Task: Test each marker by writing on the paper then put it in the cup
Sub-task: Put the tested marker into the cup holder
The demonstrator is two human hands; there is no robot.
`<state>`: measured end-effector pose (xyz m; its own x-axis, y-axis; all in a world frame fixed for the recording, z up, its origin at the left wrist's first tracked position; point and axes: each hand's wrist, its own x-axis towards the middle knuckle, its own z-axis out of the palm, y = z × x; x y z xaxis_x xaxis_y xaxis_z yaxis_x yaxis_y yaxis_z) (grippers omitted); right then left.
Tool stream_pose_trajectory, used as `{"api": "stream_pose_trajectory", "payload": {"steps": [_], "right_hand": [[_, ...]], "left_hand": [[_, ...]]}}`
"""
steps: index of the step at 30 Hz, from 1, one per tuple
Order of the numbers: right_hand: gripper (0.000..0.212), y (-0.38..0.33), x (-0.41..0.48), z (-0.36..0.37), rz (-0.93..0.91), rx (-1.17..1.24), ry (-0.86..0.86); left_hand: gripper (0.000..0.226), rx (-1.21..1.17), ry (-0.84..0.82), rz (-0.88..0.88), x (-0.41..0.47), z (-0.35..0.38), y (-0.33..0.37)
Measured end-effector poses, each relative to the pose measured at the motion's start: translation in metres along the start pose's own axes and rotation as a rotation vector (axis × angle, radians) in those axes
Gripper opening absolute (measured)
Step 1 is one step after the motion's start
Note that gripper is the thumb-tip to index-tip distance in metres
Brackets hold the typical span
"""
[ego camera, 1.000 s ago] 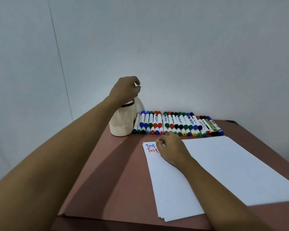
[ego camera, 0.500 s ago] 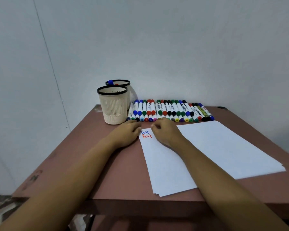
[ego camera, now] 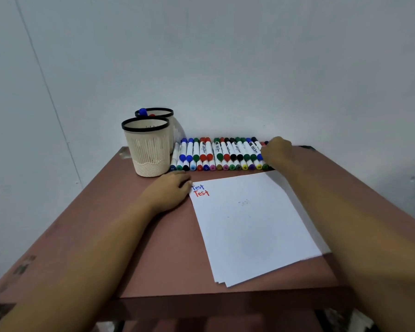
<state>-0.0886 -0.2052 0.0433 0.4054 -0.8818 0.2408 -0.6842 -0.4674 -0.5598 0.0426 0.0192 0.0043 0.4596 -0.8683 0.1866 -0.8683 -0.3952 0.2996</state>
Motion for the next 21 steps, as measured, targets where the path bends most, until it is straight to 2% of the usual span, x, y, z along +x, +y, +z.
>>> {"api": "stream_pose_trajectory", "payload": {"steps": [5, 9, 13, 15, 18, 21], "right_hand": [[0.012, 0.012, 0.013, 0.008, 0.039, -0.06, -0.04], [0.028, 0.014, 0.018, 0.015, 0.028, -0.034, -0.022], [0.033, 0.014, 0.016, 0.016, 0.024, -0.038, 0.036], [0.031, 0.014, 0.014, 0.015, 0.034, 0.014, 0.088], [0.014, 0.01, 0.009, 0.007, 0.068, 0.161, 0.193], [0.015, 0.003, 0.0, -0.004, 0.058, 0.328, 0.233]], "left_hand": [[0.04, 0.009, 0.002, 0.002, 0.001, 0.001, 0.0], [0.039, 0.003, -0.004, -0.001, 0.0, 0.001, 0.0], [0.04, 0.006, -0.014, -0.012, 0.002, 0.0, 0.001], [0.04, 0.004, -0.021, -0.015, 0.001, 0.0, 0.001], [0.041, -0.023, -0.025, -0.027, 0.0, 0.0, 0.0], [0.04, -0.089, 0.008, -0.033, 0.0, -0.001, 0.001]]}}
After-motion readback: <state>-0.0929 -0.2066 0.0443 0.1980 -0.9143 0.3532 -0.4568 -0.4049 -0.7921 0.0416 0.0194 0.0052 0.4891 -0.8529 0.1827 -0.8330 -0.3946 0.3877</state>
